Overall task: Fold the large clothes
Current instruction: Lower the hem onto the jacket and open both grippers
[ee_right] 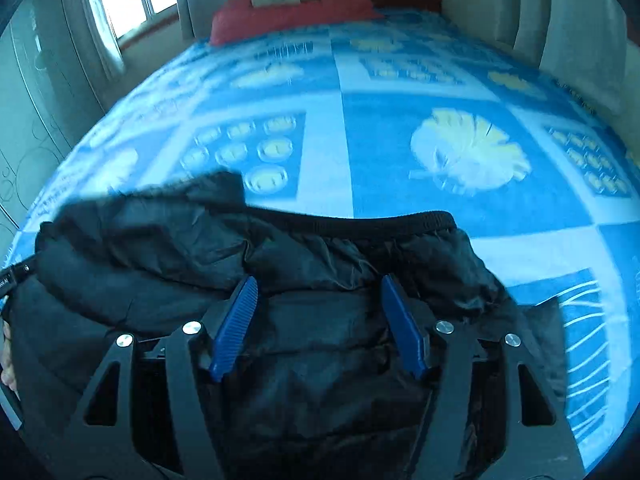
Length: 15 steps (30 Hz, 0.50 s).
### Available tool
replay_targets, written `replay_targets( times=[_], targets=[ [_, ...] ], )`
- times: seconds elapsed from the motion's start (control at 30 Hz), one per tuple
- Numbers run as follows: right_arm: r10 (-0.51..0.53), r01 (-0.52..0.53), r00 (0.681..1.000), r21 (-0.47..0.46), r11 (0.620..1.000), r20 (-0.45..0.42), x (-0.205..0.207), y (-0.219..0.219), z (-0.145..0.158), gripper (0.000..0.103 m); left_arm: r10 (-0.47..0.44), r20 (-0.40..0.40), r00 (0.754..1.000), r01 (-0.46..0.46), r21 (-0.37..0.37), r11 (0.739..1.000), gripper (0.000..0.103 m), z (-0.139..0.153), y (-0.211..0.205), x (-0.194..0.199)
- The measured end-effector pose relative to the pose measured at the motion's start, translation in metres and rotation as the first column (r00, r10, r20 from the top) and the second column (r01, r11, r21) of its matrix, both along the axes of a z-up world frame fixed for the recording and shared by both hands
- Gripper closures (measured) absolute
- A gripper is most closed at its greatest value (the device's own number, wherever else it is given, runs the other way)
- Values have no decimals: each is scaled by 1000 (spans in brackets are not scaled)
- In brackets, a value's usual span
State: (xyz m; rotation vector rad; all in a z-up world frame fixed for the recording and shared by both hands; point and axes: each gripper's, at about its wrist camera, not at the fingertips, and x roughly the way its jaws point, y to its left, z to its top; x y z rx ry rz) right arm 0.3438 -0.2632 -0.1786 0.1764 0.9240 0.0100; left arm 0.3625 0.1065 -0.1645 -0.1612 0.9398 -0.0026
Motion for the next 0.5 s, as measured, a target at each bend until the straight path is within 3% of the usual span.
replay_targets(
  times=[0.13, 0.23, 0.33, 0.4, 0.43, 0.5],
  targets=[
    [-6, 6, 1000, -12, 1000, 4, 6, 3, -4, 36, 13, -21, 1000, -13, 8, 1000, 21, -10, 0, 8],
    [-11, 11, 1000, -6, 1000, 12, 1, 2, 16, 39, 25, 1, 1000, -25, 41, 999, 22, 11, -3, -2],
    [-12, 4, 995, 81, 997, 102, -11, 9, 51, 40, 22, 84, 996, -19, -43, 999, 22, 40, -5, -20],
    [22, -34, 993, 93, 995, 120, -11, 26, 61, 40, -22, 104, 994, 35, -125, 992, 22, 50, -19, -24],
    [57, -67, 991, 80, 995, 122, -9, 41, 63, 40, -60, 102, 993, 74, -143, 987, 22, 50, -33, -23],
    [113, -117, 988, 31, 993, 107, -3, 66, 56, 40, -116, 93, 989, 125, -98, 987, 22, 45, -57, -18]
  ],
)
